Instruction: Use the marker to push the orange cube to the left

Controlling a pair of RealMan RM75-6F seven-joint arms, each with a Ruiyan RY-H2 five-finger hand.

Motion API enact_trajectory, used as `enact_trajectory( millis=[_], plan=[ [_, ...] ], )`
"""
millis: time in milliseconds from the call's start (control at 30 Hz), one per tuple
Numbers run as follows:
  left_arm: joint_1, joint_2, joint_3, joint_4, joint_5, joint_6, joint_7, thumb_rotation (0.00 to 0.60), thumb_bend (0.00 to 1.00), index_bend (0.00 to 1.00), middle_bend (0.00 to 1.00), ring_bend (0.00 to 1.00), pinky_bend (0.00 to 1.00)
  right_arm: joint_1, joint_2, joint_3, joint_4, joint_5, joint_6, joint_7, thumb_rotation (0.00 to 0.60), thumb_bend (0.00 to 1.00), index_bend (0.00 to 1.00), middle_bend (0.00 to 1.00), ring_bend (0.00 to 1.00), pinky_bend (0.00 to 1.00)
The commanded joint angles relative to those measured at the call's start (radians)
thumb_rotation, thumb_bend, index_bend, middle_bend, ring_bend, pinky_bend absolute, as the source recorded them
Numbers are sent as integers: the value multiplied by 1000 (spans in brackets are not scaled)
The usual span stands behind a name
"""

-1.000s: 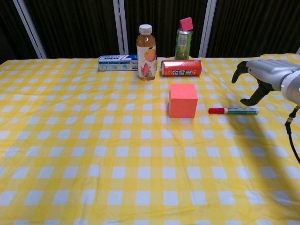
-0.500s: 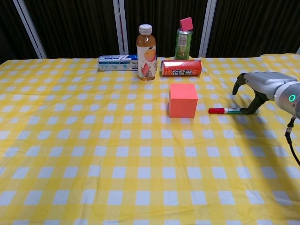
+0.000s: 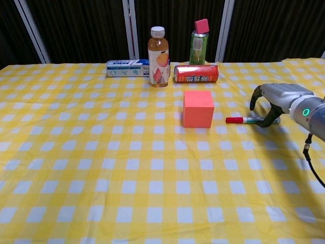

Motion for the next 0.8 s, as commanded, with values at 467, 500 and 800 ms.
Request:
enact_trajectory(
  millis=[467,500,800],
  plan=[
    [-2,3,-2,-2,-5,-4,-8,600,0,0,0,0,25,3,-48,-7,97,-15,-30,18,600,407,585,240,0,0],
    [-2,3,-2,-3,-5,-5,-8,600,0,0,0,0,25,3,-49,-8,100,-16,-31,19,600,407,619,263,0,0],
    [-3,3,-2,-4,-8,-6,-8,600,0,0,0,0,25,-4,-50,-7,95,-40,-19,27,600,407,688,314,0,0]
  ],
)
